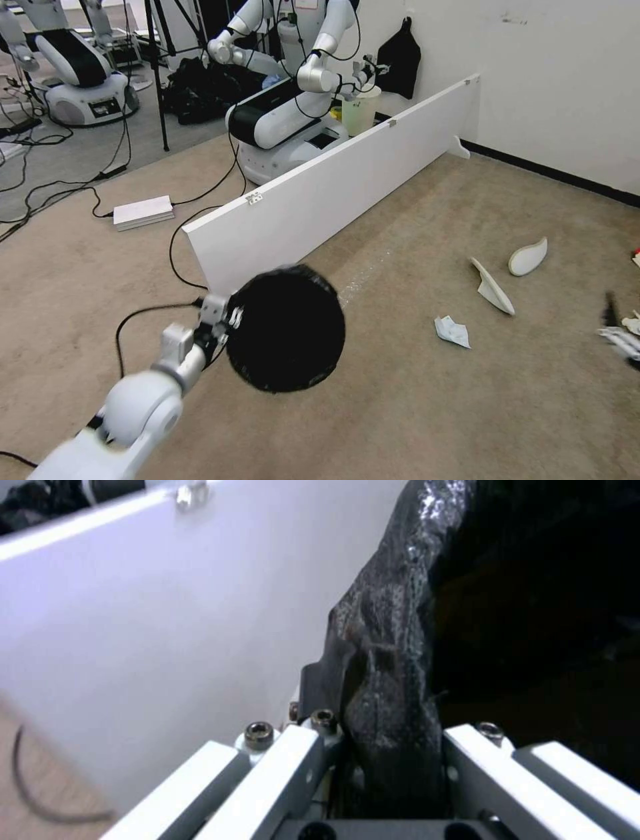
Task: Pick up the trash bin, then pick up the garbage from the floor and place it into the trash bin.
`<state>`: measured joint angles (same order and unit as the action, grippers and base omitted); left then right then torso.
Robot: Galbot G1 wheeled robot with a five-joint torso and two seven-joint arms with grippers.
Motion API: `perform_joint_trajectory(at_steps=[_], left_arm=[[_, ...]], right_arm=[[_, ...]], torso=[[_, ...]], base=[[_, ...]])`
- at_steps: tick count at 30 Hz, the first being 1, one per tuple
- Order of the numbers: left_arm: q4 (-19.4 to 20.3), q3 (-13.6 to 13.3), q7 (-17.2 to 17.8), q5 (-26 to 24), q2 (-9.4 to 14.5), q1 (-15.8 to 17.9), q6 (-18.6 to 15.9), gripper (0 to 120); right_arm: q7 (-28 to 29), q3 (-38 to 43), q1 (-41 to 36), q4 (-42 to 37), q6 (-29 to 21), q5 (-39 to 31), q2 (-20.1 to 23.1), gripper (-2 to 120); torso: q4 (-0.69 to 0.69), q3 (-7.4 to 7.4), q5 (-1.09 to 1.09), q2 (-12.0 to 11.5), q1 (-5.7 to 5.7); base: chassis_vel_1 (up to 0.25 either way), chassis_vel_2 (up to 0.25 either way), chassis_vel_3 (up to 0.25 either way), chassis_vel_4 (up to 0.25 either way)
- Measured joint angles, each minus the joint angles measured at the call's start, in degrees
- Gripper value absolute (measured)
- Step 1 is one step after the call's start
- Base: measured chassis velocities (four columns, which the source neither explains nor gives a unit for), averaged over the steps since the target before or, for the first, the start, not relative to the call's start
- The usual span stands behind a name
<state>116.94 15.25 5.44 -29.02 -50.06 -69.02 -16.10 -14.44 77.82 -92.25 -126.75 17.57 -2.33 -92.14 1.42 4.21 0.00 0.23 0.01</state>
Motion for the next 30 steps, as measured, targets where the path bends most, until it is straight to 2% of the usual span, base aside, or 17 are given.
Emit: perform_joint_trajectory(at_steps=[2, 3, 5, 9, 10, 11, 13, 15, 17, 18, 25, 30], left_arm=[[0.00, 0.00, 0.00, 0.00, 0.00, 0.00, 0.00, 2], [0.01, -1.87, 1.57, -1.86, 0.11, 2.69, 0.15, 2], [0.57, -2.90, 4.37, -4.37, -0.42, 4.48, 0.15, 2], [1.70, -1.66, 5.77, -4.77, -2.17, 3.69, -0.25, 2], [2.17, -1.09, 6.30, -4.76, -2.79, 3.01, -0.47, 2], [3.31, 0.44, 7.53, -4.62, -4.35, 0.74, -1.23, 2], [3.90, 1.14, 7.95, -4.52, -5.06, -0.49, -1.63, 2], [5.78, 4.10, 9.54, -3.18, -7.81, -6.03, -2.45, 2], [6.01, 4.62, 9.66, -2.86, -8.33, -6.88, -2.51, 2], [6.60, 5.75, 10.02, -2.18, -9.58, -8.44, -2.62, 2], [7.80, 7.91, 10.12, 0.76, -12.72, -11.93, -2.50, 2], [8.58, 8.55, 9.97, 1.90, -13.18, -13.14, -2.25, 2]], right_arm=[[0.00, 0.00, 0.00, 0.00, 0.00, 0.00, 0.00, 100], [0.75, 1.42, -0.62, -0.46, -0.19, -1.21, 0.00, 100], [0.95, 3.04, -1.24, -1.06, -0.45, -2.90, 0.00, 100], [0.95, 3.33, -2.34, -1.66, -0.72, -4.02, 0.00, 100], [0.93, 3.21, -2.85, -1.70, -0.70, -4.27, 0.00, 100], [0.35, 2.71, -3.69, -1.70, -0.34, -4.48, 0.00, 100], [-0.07, 2.45, -3.92, -1.70, -0.15, -4.45, 0.01, 100], [-2.07, 0.20, -4.43, -1.50, 0.63, -3.57, 0.01, 100], [-2.52, -0.38, -4.45, -1.34, 0.91, -3.41, 0.01, 100], [-3.18, -1.43, -4.42, -0.88, 1.61, -3.08, 0.01, 100], [-4.69, -3.71, -4.04, 0.18, 2.76, -2.83, 0.00, 100], [-5.33, -3.97, -3.96, 0.50, 3.29, -2.67, 0.01, 100]], torso=[[0.00, 0.00, 0.00, 0.00, 0.00], [0.00, 0.00, 0.02, 0.00, 0.00], [-0.01, 0.00, 0.03, 0.00, 0.00], [-0.02, 0.00, -0.01, 0.00, 0.00], [-0.01, 0.00, 0.00, 0.00, 0.00], [-0.01, 0.00, 0.01, 0.00, 0.00], [-0.02, 0.00, -0.01, 0.00, 0.00], [-0.03, 0.00, 0.00, 0.00, -0.01], [-0.03, 0.00, 0.00, 0.00, -0.01], [-0.03, 0.00, 0.00, 0.00, -0.01], [-0.03, 0.00, 0.00, 0.00, -0.01], [-0.03, 0.00, 0.00, 0.00, -0.01]], base=[[0.000, 0.000, 0.000, 0.000], [0.000, 0.000, 0.000, 0.000], [0.000, 0.000, 0.000, 0.000], [0.000, 0.000, 0.000, 0.000], [0.000, 0.000, 0.000, 0.000], [0.000, 0.000, 0.000, 0.000], [0.000, 0.000, 0.000, 0.000], [0.000, 0.000, 0.000, 0.000], [0.000, 0.000, 0.000, 0.000], [0.000, 0.000, 0.000, 0.000], [0.000, 0.000, 0.000, 0.000], [0.000, 0.000, 0.000, 0.000]])
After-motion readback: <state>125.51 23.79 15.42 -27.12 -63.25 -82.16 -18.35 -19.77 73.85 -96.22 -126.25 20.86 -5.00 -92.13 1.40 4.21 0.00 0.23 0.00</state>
